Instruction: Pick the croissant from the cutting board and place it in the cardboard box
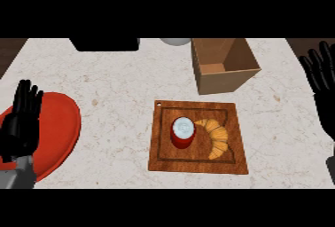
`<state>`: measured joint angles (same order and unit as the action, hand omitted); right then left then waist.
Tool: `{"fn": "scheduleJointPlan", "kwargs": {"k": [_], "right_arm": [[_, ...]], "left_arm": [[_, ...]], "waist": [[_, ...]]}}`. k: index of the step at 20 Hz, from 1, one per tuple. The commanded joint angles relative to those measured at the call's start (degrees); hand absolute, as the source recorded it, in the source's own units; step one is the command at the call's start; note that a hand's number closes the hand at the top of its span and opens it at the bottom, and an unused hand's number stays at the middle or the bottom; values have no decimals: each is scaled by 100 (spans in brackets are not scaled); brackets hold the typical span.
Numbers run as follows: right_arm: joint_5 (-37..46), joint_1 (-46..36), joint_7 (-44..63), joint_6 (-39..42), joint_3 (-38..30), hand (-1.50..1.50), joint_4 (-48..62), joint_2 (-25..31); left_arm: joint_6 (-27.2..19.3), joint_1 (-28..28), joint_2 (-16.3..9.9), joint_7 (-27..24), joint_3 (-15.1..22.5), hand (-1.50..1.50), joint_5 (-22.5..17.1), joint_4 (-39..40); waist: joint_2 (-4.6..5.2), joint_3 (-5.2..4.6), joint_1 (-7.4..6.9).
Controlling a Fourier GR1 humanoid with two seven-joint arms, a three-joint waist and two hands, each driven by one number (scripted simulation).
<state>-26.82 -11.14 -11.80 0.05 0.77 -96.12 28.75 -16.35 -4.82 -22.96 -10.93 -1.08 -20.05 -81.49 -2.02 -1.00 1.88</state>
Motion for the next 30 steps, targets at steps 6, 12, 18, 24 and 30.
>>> {"fn": "scheduleJointPlan", "kwargs": {"k": [6,12,18,24,30], "right_arm": [[583,-1384,111,-386,1018,-150,615,-1065],[1931,-323,-520,-2164,878,-150,1899,-1655],[2792,-615,141,-1516,1273,-150,1737,-606],[3667,-995,1378,-469,1969,-150,1424,619],[3866,-1386,2721,1127,2696,-150,1105,1235]], "left_arm": [[-4,-73,-394,636,1099,0,1298,250],[146,159,-379,1128,1280,0,1218,-158],[104,426,-272,1087,1181,0,1391,-189],[-192,346,-57,1367,1397,0,1656,-296],[-32,400,-280,1486,1288,0,1618,-520]], "waist": [[260,109,-450],[237,123,-353],[194,92,-229],[174,79,-179],[178,83,-252]]}}
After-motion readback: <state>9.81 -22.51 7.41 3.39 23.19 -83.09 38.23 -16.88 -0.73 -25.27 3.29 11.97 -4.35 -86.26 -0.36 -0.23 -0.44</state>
